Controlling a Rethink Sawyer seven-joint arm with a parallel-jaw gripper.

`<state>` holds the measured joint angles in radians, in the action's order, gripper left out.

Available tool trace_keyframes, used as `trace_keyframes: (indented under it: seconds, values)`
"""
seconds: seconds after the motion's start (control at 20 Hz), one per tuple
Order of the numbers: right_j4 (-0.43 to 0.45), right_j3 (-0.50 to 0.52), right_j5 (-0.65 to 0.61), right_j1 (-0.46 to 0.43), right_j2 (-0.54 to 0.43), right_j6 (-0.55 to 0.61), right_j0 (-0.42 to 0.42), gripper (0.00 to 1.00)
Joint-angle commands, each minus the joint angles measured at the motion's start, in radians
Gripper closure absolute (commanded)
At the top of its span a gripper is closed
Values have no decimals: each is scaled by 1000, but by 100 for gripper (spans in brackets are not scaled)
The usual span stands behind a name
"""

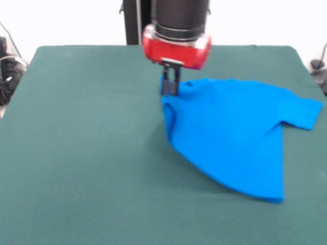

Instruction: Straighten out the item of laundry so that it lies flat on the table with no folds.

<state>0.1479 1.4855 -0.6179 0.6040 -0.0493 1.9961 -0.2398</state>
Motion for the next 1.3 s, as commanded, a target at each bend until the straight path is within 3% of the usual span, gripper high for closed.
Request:
trace_keyframes:
  seconds: [0.05, 0.25, 0.6, 0.65, 0.75, 1.3]
  values:
    - [102, -49, -156, -19, -188, -350, -113, 100]
    - [144, -107, -223, -30, -248, -424, -181, 100]
    - [184, -123, -254, -29, -313, -421, -225, 100]
    - [193, -115, -246, -28, -334, -410, -239, 0]
    - [193, -101, -211, -25, -348, -419, -251, 0]
    - [220, -118, -287, -19, -353, -396, -242, 0]
